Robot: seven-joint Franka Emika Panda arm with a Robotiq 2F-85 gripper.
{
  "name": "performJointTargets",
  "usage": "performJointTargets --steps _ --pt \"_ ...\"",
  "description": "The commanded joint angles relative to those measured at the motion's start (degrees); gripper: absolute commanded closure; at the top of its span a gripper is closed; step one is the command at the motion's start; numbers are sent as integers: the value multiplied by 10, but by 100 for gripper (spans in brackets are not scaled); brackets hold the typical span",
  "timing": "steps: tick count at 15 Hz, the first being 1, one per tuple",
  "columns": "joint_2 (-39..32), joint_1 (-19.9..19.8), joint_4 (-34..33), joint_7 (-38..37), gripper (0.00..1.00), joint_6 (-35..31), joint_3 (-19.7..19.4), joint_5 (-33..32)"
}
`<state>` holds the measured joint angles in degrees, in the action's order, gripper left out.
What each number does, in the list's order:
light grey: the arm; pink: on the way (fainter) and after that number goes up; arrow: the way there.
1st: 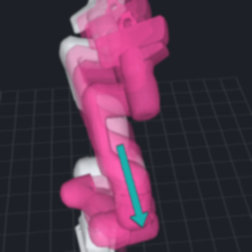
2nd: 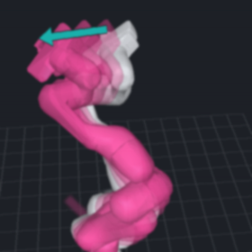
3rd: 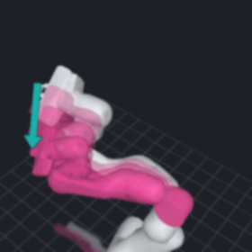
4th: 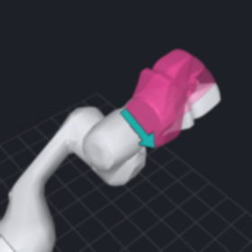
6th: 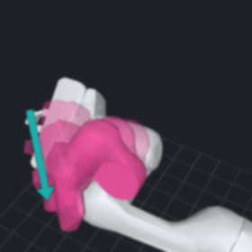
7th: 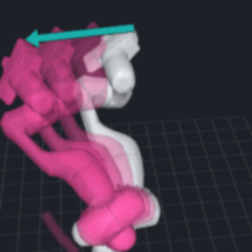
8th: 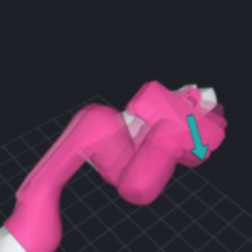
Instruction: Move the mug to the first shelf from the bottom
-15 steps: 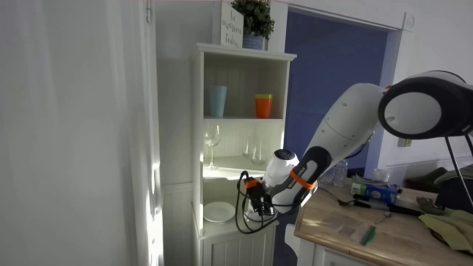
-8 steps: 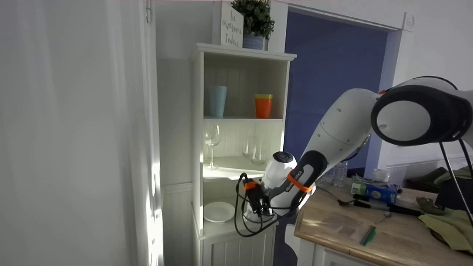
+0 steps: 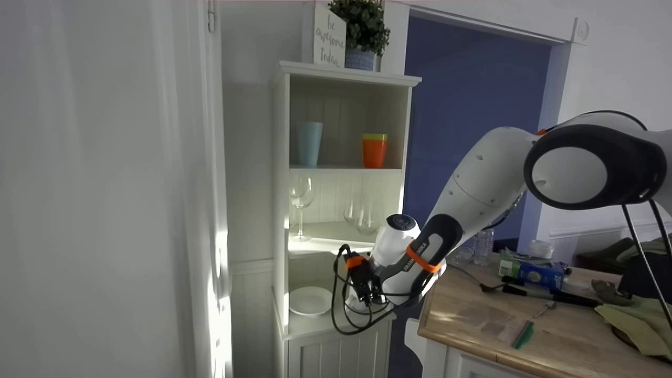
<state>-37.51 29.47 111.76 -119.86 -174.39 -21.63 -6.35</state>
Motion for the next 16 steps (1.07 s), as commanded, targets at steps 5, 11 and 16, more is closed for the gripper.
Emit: performJointTargets --steps 5,11,16 --pt "-6 5 -12 20 98 -24 -13 22" --pt "6 -5 -10 37 98 11 9 32" --pt "1 -19 -21 41 98 35 22 37"
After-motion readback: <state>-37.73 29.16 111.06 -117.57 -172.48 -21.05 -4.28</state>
